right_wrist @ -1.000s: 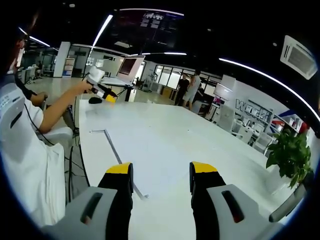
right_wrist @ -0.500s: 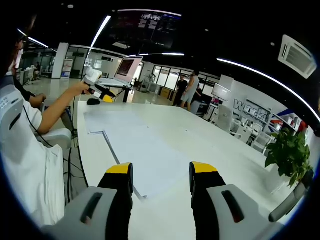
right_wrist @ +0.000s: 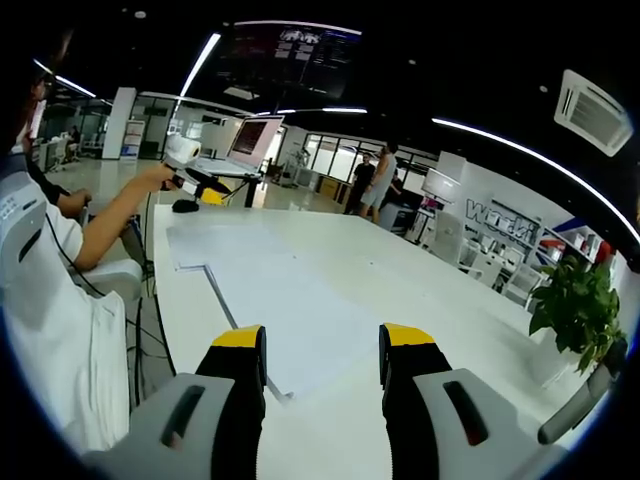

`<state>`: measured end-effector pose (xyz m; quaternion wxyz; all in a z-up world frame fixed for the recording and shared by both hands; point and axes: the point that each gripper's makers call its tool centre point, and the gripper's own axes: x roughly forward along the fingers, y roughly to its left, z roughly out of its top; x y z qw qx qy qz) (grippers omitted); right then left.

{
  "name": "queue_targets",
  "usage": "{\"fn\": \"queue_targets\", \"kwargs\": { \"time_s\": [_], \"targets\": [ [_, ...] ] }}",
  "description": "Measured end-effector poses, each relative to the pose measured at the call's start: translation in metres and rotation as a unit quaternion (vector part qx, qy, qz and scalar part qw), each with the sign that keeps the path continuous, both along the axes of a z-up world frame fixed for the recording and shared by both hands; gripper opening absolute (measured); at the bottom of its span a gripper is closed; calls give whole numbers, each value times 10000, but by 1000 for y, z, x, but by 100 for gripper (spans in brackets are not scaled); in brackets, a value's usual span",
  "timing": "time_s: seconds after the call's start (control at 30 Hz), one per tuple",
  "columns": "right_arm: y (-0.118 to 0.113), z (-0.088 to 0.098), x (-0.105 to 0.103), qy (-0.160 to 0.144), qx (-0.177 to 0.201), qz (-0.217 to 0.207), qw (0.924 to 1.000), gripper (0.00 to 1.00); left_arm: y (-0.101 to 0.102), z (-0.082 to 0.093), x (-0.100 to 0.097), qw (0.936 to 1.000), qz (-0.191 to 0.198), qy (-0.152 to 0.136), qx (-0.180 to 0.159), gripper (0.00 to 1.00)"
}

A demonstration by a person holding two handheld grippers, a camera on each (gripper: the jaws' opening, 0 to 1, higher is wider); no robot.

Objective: Grasp the top corner of one sheet in the document stack and pull a single sheet out from the document stack, separating that one sheet from the rest and lifting it clear until the single sheet is fully removed from the stack

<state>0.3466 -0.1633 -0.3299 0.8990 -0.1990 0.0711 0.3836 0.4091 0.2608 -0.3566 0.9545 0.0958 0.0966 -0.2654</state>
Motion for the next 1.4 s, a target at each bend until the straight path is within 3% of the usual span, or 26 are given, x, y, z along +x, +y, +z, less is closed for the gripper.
{"fn": "queue_targets", "kwargs": {
  "time_s": [0.5,1.1,1.4],
  "targets": [
    [-1,2,0,-27,40,-24,10000,45,-25,21,-23,9988,-451,-170,-62,45],
    [-2,9,2,-103,191,-88,9997,45,-48,32,-43,9937,-1064,-282,-221,46],
    [-3,9,1,-120,195,-88,9997,45,-51,34,-48,9930,-1121,-307,-193,46]
  ]
}}
